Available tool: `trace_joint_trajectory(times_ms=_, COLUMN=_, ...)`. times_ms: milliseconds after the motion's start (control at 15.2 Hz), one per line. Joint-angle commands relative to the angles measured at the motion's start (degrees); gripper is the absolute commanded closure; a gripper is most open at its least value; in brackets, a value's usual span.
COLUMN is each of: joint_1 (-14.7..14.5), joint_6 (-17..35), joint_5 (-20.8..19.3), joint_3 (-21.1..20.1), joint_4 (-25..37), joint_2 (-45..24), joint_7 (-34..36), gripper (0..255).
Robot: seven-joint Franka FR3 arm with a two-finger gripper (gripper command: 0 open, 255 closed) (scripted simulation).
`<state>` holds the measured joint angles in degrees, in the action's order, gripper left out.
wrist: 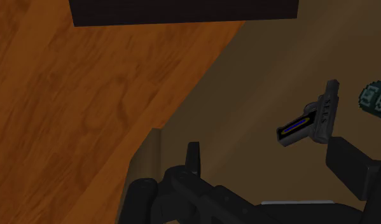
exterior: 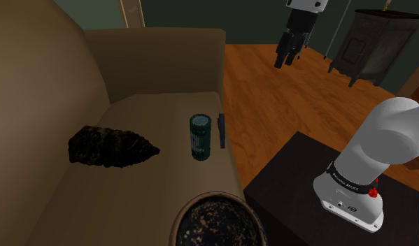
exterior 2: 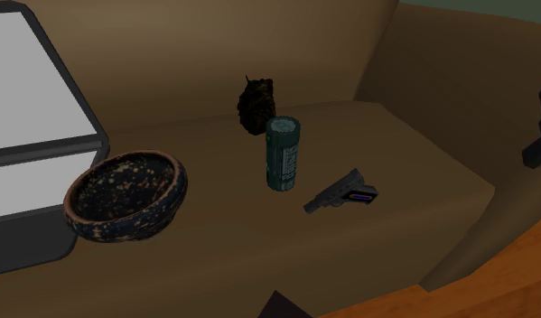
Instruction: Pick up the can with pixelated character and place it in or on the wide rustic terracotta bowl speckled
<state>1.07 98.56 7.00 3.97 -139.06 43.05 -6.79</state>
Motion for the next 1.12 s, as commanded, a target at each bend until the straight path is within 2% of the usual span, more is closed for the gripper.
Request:
trace_joint_trajectory(times_ms=0, joint_1=0.0, joint_6=0.0, joint_5=0.0, joint_3=0.0, joint_4=0.0, joint_2=0.0, joint_7=0.0, gripper=0)
trace_joint_trajectory(times_ms=594, joint_1=-4.39, joint_6=3.03, joint_5=3.29, joint_3=-12.81, joint_4=4.72, joint_2=-9.4, joint_7=12.67, gripper=0)
trace_joint_trajectory(times_ms=1056, joint_1=-6.51, joint_6=4.76, joint_5=2.96, joint_3=-22.04, joint_4=12.13, joint_2=-20.55, joint_7=22.84, gripper=0)
